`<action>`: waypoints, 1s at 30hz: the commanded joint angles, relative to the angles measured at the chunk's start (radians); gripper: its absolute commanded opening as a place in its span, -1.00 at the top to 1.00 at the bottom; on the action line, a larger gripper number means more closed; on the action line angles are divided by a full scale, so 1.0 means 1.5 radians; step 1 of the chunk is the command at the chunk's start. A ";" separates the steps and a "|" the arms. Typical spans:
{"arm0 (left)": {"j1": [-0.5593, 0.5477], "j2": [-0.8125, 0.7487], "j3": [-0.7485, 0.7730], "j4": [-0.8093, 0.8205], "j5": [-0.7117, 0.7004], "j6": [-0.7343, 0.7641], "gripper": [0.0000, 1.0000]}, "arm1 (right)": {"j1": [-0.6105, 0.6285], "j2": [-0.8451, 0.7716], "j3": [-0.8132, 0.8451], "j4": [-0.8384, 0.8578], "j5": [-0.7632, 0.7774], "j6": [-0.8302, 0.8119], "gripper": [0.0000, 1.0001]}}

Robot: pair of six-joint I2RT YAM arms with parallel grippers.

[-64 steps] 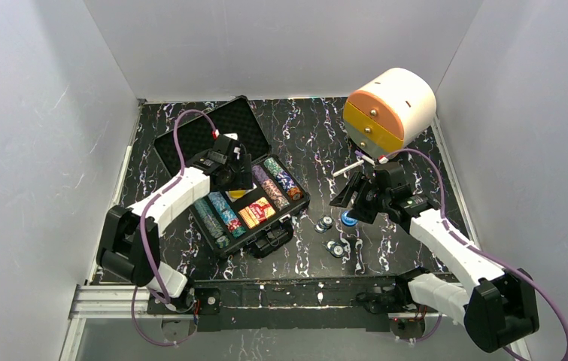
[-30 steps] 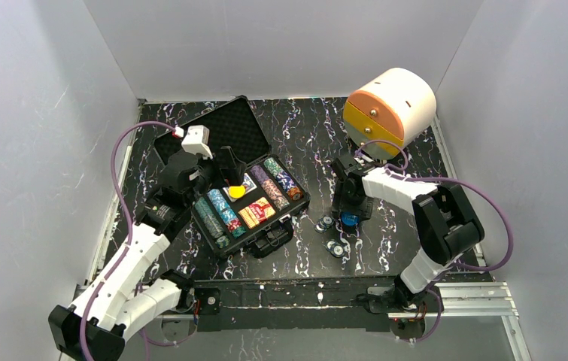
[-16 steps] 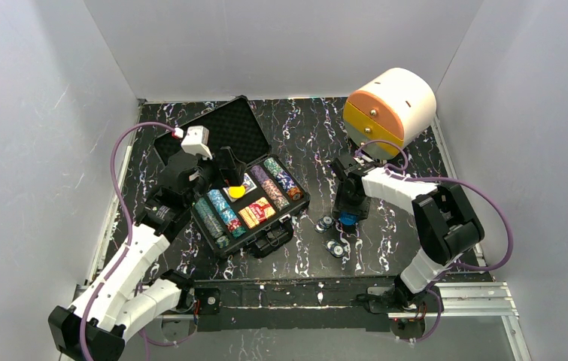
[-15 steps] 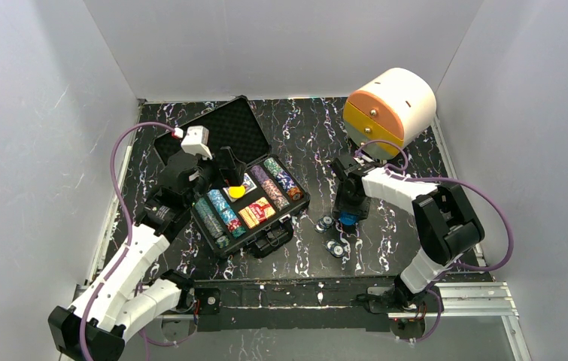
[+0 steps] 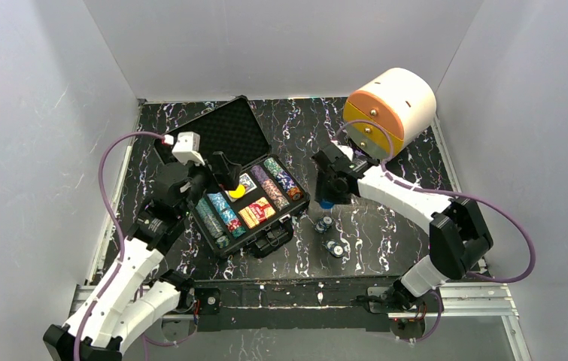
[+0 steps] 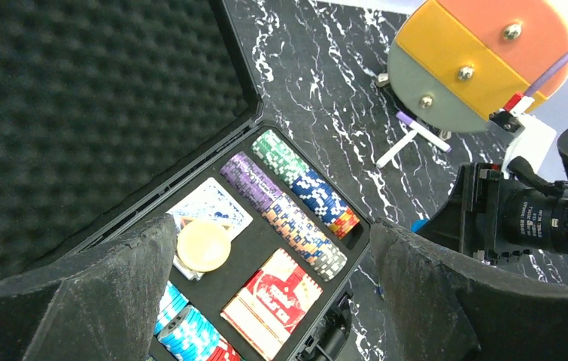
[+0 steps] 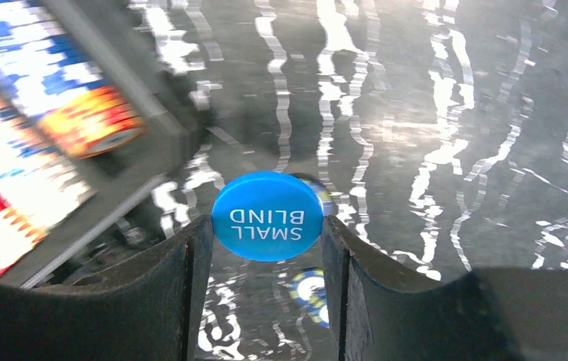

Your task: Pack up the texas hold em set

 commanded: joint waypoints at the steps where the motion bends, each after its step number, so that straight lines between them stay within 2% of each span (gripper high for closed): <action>1: -0.002 -0.050 -0.018 0.038 -0.021 0.003 -0.96 | 0.070 -0.013 0.086 0.009 0.003 -0.006 -0.04; 12: -0.002 -0.137 -0.049 0.057 -0.100 0.001 -0.96 | 0.222 0.125 0.255 0.028 -0.005 -0.030 -0.08; 30: -0.002 -0.138 -0.045 0.042 -0.129 -0.003 -0.96 | 0.276 0.251 0.351 0.033 0.003 -0.053 -0.11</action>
